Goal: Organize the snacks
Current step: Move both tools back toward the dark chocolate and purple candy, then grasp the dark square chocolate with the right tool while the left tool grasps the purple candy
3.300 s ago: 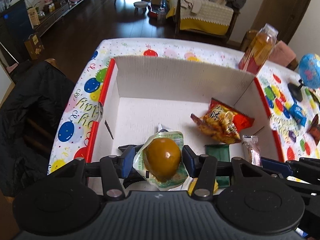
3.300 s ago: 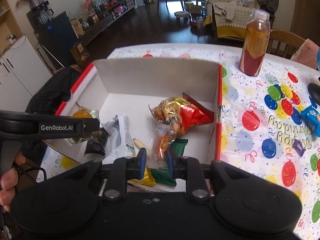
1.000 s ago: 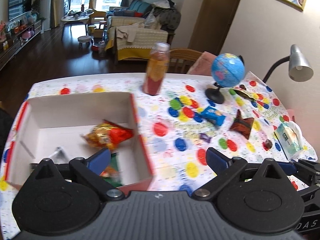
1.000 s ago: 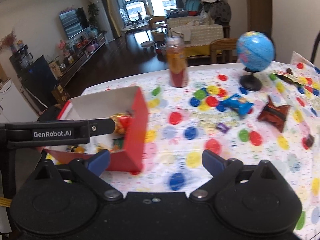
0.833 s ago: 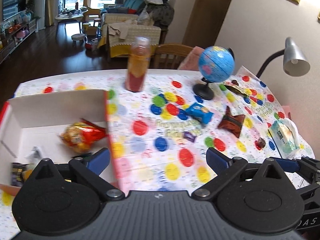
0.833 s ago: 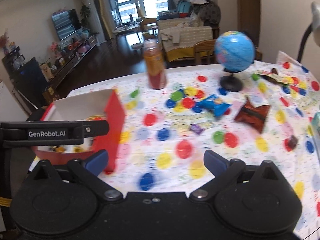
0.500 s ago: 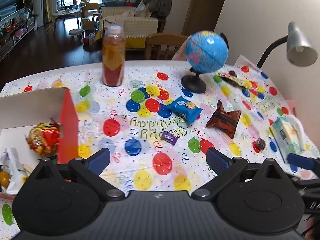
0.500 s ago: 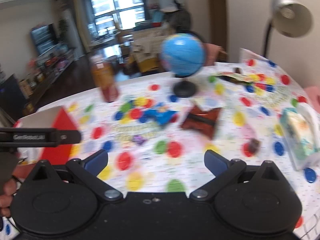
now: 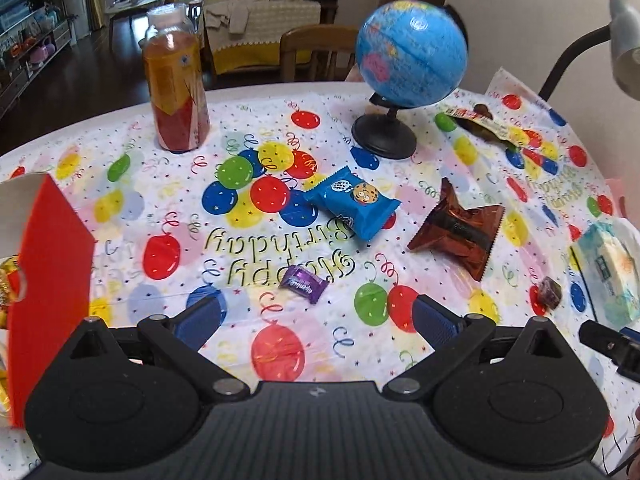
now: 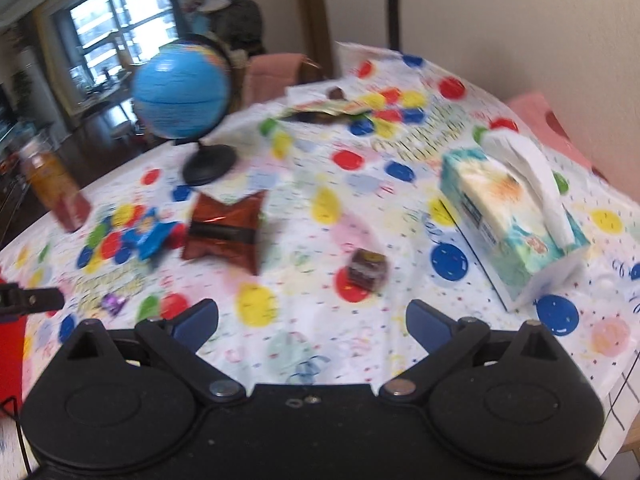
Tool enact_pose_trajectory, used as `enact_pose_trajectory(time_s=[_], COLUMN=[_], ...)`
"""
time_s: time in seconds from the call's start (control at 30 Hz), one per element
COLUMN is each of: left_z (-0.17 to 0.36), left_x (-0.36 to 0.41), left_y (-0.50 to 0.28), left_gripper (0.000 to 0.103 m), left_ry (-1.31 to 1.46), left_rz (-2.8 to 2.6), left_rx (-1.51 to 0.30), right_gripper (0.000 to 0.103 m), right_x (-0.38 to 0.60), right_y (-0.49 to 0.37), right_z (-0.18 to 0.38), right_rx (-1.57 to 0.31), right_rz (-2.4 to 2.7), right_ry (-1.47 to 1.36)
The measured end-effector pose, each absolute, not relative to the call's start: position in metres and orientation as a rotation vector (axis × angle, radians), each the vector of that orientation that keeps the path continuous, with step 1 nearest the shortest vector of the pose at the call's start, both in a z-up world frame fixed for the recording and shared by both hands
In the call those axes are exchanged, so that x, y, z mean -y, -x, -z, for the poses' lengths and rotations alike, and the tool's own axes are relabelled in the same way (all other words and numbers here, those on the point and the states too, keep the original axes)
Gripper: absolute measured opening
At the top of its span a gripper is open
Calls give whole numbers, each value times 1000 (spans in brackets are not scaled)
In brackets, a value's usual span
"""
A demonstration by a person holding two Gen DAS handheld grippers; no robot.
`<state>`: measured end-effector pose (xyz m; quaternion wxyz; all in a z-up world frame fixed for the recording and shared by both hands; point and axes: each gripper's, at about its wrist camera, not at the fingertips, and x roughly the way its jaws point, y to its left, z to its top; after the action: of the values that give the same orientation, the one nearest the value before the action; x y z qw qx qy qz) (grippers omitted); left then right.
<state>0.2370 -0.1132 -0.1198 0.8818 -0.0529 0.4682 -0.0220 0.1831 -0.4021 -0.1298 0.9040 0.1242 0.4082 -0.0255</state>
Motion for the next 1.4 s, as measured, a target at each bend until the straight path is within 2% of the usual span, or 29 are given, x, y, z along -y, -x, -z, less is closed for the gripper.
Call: enact_pose_trajectory(time_s=[0.2, 0.4, 0.47, 0.57, 0.73, 0.87, 0.9, 0.97, 1.0, 1.07, 1.13, 1.4], left_z=[143, 168, 173, 183, 199, 199, 199, 198, 198, 198, 197, 185], left_x=[118, 119, 119, 118, 115, 118, 119, 120, 120, 119, 117, 111], left_y=[-265, -287, -291, -296, -306, -307, -307, -306, -306, -305, -305, -296], left_gripper=[103, 101, 98, 87, 63, 55, 50, 44, 40, 32, 20, 16], left_ry=[109, 112, 103, 109, 123, 112, 111, 108, 108, 115, 130, 138], left_rz=[0, -64, -75, -78, -75, -52, -45, -36, -33, -23, -13, -7], left_rx=[-1016, -1064, -1070, -1096, -1142, -1126, -1122, -1117, -1115, -1111, -1108, -1089], right_gripper=[93, 80, 76, 70, 58, 49, 45, 39, 32, 30, 29, 29], right_x=[424, 432, 434, 435, 434, 432, 431, 430, 430, 429, 428, 419], right_y=[-209, -234, -241, -251, -261, -266, -266, -267, -266, -266, -265, -247], right_z=[154, 176, 182, 189, 195, 198, 199, 200, 200, 200, 200, 187], right_rx=[-879, -907, -913, -925, -935, -947, -950, -951, -951, -949, -948, -948], right_rz=[123, 180, 194, 211, 223, 229, 230, 227, 227, 226, 222, 163], right_ry=[-293, -319, -329, -339, -330, -309, -307, -307, -308, -302, -296, -314])
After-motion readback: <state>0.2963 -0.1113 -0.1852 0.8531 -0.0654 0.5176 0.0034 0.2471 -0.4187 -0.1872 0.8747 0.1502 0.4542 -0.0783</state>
